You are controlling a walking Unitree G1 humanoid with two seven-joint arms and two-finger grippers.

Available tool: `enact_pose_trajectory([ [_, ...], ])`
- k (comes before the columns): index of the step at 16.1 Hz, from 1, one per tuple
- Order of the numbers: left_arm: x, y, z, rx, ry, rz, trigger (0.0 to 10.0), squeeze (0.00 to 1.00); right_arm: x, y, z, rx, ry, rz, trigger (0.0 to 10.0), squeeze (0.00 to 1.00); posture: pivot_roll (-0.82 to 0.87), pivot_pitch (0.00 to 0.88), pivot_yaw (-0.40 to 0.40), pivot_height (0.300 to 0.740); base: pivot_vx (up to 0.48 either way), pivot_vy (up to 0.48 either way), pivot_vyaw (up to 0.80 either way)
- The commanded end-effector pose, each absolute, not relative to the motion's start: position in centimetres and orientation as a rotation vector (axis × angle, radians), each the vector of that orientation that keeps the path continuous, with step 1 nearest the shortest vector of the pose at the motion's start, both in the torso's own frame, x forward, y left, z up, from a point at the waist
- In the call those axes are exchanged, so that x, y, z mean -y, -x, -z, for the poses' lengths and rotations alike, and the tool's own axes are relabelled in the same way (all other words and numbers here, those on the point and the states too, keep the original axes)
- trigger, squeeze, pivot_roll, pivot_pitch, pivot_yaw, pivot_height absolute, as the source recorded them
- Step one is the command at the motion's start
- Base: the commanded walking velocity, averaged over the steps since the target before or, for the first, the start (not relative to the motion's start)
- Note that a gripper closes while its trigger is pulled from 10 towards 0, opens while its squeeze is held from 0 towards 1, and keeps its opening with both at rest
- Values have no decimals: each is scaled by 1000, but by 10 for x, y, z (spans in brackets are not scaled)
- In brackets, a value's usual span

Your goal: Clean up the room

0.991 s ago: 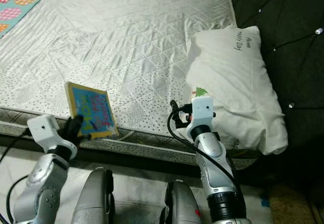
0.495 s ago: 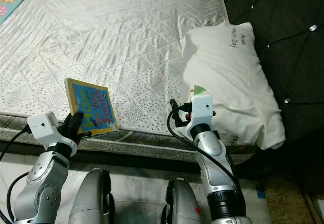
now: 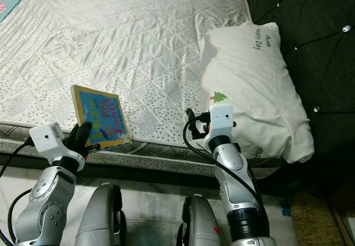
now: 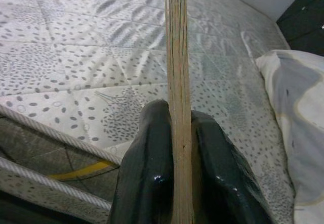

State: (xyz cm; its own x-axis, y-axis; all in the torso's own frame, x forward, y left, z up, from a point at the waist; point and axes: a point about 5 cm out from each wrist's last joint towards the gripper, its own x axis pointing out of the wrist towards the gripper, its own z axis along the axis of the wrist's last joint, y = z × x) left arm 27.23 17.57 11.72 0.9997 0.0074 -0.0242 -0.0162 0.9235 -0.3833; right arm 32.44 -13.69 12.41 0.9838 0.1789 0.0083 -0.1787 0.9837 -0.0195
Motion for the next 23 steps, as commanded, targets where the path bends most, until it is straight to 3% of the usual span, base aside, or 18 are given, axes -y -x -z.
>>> enact_pose_trajectory([
  [1, -173, -273, -127, 28, 392, 7, 10000, 0, 141, -324, -122, 2, 29, -170, 10000, 0, 35, 231, -78, 608, 319, 0, 0],
  [10, -173, -273, -125, 20, 387, 11, 10000, 0, 142, -324, -121, 5, 24, -169, 10000, 0, 34, 223, -77, 608, 317, 0, 0],
  [13, -172, -274, -123, 5, 384, 11, 10000, 0, 142, -324, -121, 6, 24, -171, 10000, 0, 35, 222, -76, 576, 272, 0, 0],
  [18, -168, -273, -123, -7, 385, 34, 10000, 0, 143, -324, -121, 6, 30, -173, 10000, 0, 36, 215, -76, 576, 0, 0, 0],
  [23, -167, -277, -121, -26, 386, 38, 10000, 0, 143, -324, -121, 11, 16, -179, 10000, 0, 31, 220, -77, 532, 0, 0, 0],
])
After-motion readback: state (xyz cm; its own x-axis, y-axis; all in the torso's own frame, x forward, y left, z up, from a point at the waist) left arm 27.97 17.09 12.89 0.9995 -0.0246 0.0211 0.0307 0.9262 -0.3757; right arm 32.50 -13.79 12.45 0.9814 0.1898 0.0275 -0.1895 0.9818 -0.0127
